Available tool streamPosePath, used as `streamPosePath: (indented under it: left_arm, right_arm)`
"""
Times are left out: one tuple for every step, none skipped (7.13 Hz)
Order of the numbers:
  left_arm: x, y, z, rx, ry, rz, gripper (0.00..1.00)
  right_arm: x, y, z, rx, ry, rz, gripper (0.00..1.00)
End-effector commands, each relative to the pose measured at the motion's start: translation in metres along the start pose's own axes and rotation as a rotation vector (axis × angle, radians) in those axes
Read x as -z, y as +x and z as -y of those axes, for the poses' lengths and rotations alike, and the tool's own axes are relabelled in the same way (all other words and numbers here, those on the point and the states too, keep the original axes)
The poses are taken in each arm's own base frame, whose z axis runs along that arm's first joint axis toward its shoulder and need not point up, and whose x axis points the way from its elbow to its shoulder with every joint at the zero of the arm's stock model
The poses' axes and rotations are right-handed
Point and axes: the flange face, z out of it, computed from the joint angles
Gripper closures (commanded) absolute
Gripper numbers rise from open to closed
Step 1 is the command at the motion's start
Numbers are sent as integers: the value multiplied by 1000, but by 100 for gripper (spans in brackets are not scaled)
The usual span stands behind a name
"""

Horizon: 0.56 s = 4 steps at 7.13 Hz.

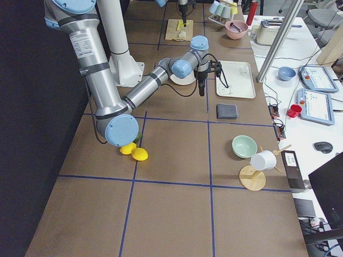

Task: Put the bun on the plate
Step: 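Lower the left gripper onto the white bun on the cutting board and grasp it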

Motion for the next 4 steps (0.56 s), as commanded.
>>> streamPosePath:
  left_arm:
    - [-38,7,-15,0,14,-15,0]
    - [-48,4,-15,-5,12,-20,0]
    - [-55,1,-17,-11,12,-27,0]
    - [-59,2,-18,-16,8,-27,0]
  right_arm:
    - [5,49,4,41,-20,-16,1]
    - [6,59,4,52,-20,-22,0]
    - [7,62,5,48,-20,-24,0]
    - [7,63,4,48,-20,-24,0]
